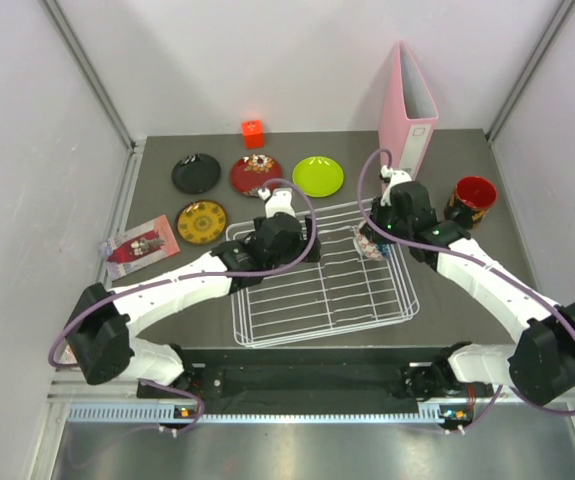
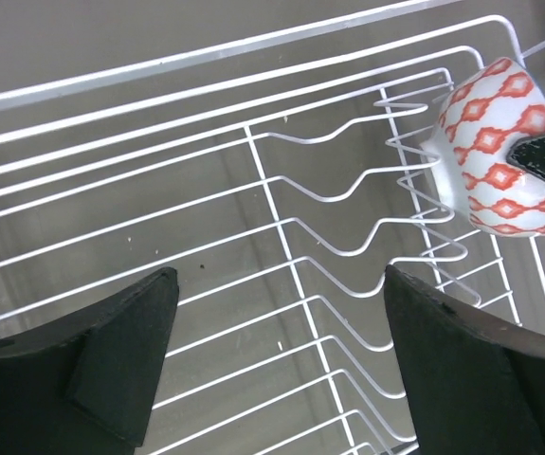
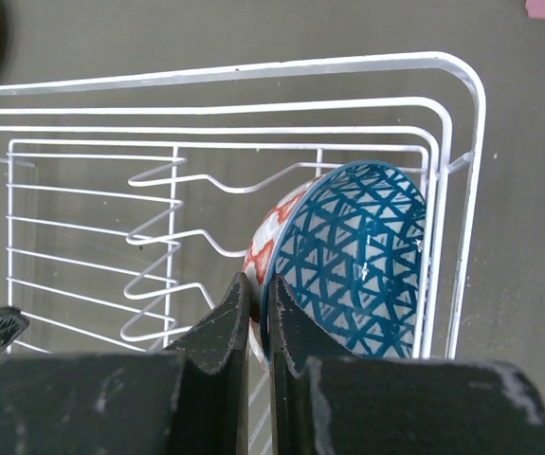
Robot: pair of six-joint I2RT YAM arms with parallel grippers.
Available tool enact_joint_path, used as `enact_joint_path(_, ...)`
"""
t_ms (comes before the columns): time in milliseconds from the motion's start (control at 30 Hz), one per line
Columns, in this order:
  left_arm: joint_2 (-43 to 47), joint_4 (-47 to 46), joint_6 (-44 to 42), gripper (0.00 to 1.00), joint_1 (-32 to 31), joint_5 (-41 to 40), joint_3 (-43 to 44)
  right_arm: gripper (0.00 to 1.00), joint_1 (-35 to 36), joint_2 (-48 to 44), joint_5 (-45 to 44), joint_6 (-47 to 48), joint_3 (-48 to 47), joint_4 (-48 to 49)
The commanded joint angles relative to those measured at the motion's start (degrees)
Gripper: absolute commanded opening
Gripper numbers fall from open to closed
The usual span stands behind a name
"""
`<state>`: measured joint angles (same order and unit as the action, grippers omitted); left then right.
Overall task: Unload the mixed dishes from the dish rack
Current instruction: Pick up the bowl from the dish rack.
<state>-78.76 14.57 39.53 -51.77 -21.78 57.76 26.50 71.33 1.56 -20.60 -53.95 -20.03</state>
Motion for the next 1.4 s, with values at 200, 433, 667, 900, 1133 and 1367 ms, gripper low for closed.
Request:
enact_joint_path(200,-5.26,-1.47,1.25,0.67,1.23,-0.36,-2.56,0.00,0.31,0.21,0.19,-0.32,4.20,12.21)
enact_joint_path(433,-8.76,1.68,1.17,0.52,1.93,-3.44,-2.56,0.00,0.31,1.09,1.25,-0.49,5.00,13.79)
enact_joint_path(667,-18.70,6.35,2.65,0.00,3.87,0.94,-0.10,0.00,0.31,1.09,2.22,-0.85,6.23,14.67)
enact_joint_path(900,-22.92,3.89,4.24,0.00,6.32,6.13,-1.86,0.00,0.22,-0.31,2.13,-0.85,6.93,14.50)
enact_joint_path(1133,-26.27,0.02,7.23,0.00,11.34,18.88,-5.64,0.00,-1.19,-3.65,4.75,-1.72,6.49,13.70)
enact_joint_path(1367,-26.09,-0.42,7.14,0.00,11.34,18.79,-5.37,0.00,-4.52,-8.04,11.61,-3.57,5.26,13.35)
